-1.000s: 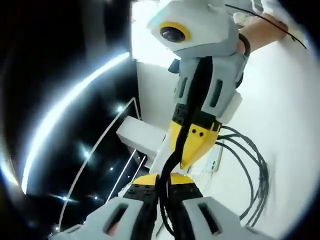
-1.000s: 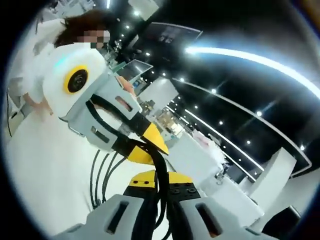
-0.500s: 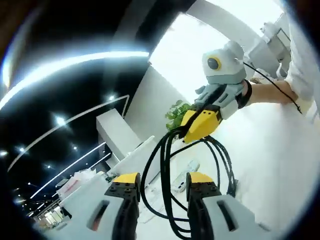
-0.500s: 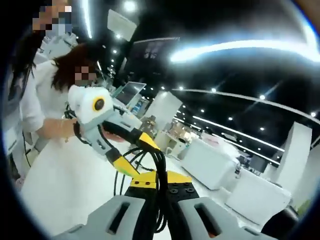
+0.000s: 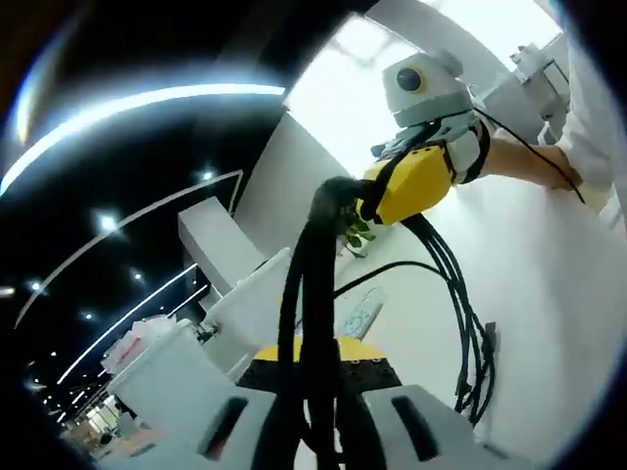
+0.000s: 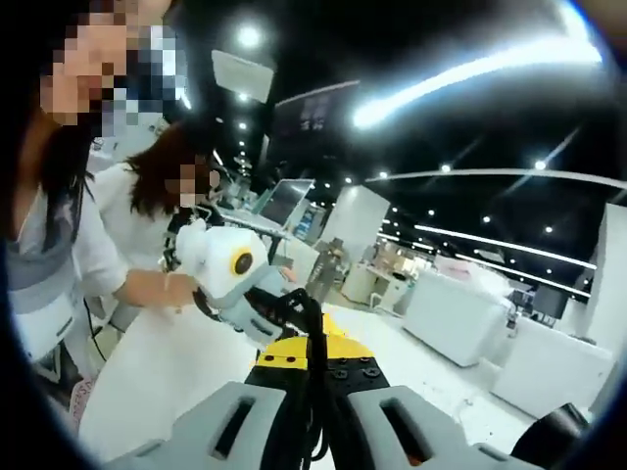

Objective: Coil the Type-C to USB data cable on the desktop and secure it with Velcro straps.

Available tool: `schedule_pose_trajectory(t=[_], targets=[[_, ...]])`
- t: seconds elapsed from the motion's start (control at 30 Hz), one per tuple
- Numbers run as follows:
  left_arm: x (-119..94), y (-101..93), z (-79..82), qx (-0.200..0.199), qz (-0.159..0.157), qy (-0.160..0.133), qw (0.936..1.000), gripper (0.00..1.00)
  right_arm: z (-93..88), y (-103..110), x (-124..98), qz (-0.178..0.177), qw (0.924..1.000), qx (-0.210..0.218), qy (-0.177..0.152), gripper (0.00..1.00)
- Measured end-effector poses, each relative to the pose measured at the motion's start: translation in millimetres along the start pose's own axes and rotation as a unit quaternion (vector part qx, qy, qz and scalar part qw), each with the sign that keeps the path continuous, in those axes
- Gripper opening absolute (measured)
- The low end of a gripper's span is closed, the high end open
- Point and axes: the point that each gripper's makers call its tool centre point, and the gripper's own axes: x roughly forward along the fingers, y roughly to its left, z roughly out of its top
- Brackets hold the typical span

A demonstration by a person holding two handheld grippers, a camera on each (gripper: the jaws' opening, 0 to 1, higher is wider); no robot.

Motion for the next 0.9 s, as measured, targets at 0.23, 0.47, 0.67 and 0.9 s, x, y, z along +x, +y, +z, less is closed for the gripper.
schedule_pose_trajectory(t=[0.23,0.47,0.67,0.9], targets=[[-11,14.2,25.8,0.011,0.043,-0.051,0.9978,0.07,-19.0,-8,1,-0.009,0.9987,0.045,0.02,0.02],[-12,11.0,32.6,0.123,0.072,-0.03,0.9893,0.12,-34.6,-14,6,-0.026,0.9967,0.061,0.047,0.02],[-8,1.7,32.1,0.197,0.079,-0.004,0.9772,0.07,-36.8,-10,10,-0.028,0.9967,0.051,0.056,0.02],[-14,15.0,33.1,0.126,0.074,-0.024,0.9889,0.04,-13.1,-13,8,-0.028,0.9942,0.092,-0.049,0.07]])
